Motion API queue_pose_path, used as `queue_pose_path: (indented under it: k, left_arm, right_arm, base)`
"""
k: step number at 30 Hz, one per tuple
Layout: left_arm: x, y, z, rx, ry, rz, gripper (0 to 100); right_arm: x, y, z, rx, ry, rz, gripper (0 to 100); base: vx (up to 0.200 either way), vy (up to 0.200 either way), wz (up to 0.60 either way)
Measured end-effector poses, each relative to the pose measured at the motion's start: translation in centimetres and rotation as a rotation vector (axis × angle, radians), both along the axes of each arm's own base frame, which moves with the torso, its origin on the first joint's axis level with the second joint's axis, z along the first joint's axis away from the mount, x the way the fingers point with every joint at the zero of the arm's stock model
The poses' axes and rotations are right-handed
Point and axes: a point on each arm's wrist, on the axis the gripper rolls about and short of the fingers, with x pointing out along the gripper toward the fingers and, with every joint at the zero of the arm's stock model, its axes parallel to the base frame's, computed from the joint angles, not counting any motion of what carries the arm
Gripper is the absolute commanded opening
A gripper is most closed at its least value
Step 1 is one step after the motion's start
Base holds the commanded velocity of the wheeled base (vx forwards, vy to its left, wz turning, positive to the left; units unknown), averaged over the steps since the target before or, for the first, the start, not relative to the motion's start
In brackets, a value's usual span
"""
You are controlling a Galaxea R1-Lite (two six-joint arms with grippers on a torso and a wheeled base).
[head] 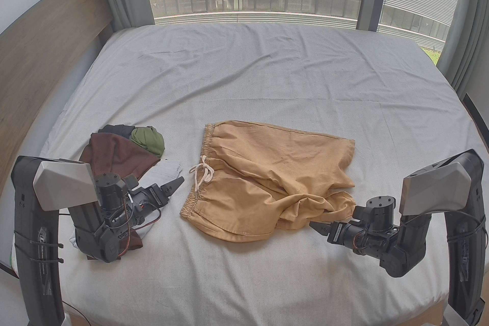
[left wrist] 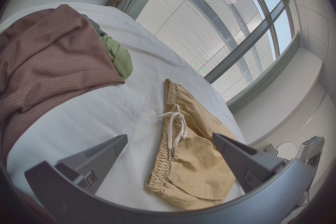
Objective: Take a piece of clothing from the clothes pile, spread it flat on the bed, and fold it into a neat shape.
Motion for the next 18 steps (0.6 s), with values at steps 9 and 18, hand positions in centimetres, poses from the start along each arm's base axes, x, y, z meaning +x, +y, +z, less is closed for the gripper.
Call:
queue_pose_path:
  k: [9, 18]
  left_arm:
    - [0.0, 0.0, 0.1, -0.001, -0.003, 0.002, 100]
    - [0.0, 0.1, 0.2, -0.001, -0.005, 0.003, 100]
  right_arm:
    - [1.0, -0.2, -1.1, 0.001, -0.005, -0.015, 100]
    - [1.9, 0.2, -0.9, 0.016, -0.06, -0.013, 0]
  base:
    - [0.0, 0.0, 0.0]
    - [0.0, 0.0, 0.0]
